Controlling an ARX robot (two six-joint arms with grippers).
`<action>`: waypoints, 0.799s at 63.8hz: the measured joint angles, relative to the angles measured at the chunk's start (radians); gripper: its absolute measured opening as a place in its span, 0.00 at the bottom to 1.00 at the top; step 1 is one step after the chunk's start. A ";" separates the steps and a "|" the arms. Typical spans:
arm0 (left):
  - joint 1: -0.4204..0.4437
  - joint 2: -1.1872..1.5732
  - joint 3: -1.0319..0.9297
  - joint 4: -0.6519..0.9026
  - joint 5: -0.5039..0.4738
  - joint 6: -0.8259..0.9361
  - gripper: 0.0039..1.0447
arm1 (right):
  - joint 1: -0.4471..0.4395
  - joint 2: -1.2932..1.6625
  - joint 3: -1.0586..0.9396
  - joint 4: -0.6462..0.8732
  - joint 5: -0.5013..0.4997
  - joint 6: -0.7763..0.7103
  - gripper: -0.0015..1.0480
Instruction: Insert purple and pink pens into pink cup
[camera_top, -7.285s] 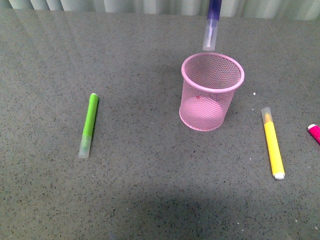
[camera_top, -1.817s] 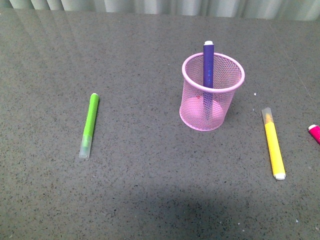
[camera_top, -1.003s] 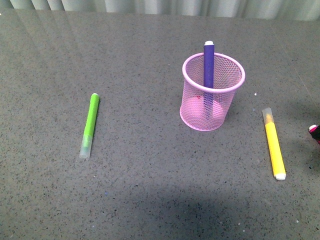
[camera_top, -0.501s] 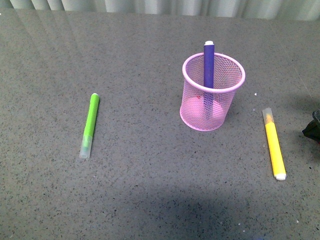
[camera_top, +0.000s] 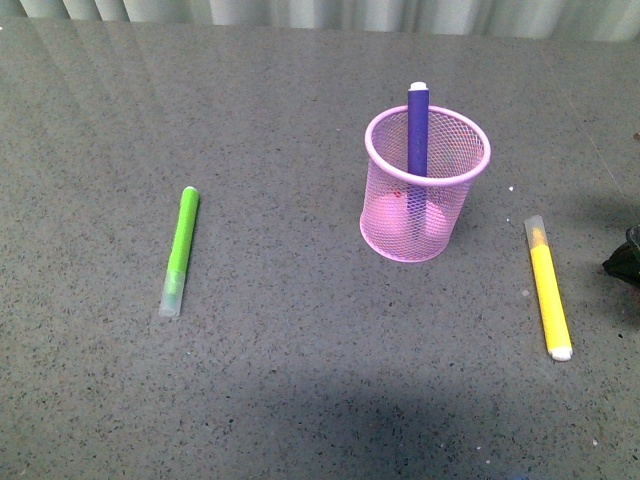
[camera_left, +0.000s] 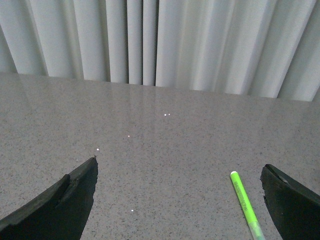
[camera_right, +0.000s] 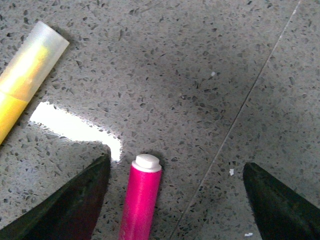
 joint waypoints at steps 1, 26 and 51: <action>0.000 0.000 0.000 0.000 0.000 0.000 0.93 | 0.000 0.000 -0.001 0.000 0.000 -0.001 0.72; 0.000 0.000 0.000 0.000 0.000 0.000 0.93 | 0.004 0.003 -0.018 -0.016 -0.036 -0.026 0.21; 0.000 0.000 0.000 0.000 0.000 0.000 0.93 | 0.005 -0.137 0.039 -0.125 -0.132 0.060 0.08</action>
